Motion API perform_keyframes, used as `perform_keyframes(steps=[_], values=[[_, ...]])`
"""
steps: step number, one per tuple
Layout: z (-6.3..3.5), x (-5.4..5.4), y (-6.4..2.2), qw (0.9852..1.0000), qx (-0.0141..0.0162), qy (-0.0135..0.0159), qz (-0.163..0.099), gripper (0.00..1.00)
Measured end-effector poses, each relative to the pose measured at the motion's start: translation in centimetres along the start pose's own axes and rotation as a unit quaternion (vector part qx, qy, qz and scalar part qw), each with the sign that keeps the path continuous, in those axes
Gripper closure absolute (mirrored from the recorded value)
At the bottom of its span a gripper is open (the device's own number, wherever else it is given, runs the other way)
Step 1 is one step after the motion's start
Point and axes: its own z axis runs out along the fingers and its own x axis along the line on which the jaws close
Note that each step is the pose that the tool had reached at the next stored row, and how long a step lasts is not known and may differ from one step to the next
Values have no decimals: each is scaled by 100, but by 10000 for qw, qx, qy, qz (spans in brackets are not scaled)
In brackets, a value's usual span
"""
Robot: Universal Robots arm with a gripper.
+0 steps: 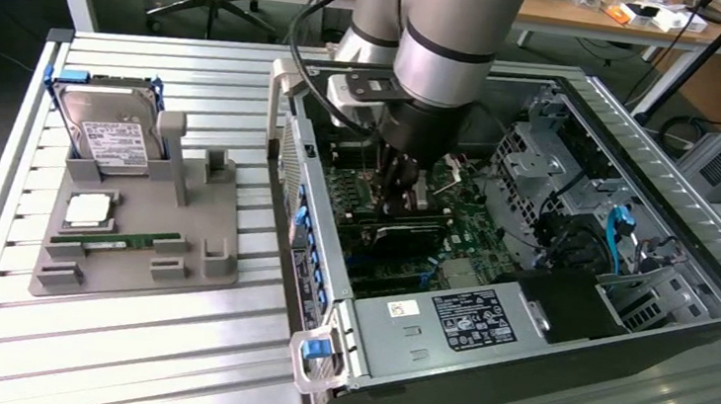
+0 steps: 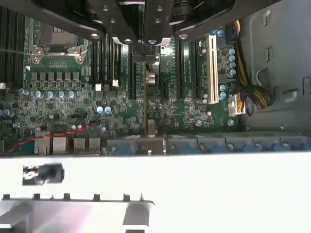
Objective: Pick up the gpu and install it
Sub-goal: 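Press down on the gpu until it lock into place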
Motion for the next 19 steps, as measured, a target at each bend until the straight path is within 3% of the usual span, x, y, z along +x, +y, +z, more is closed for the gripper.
perform_keyframes(steps=[4, 7, 12, 15, 19], values=[[0, -15, 164, 10000, 49, -2, 2, 89], [-4, -86, 201, 10000, 64, 5, 3, 89], [-9, -200, 293, 10000, 77, 6, 3, 89], [-2, -215, 441, 10000, 87, 6, 4, 89], [78, -209, 465, 10000, 86, 3, 4, 89]])
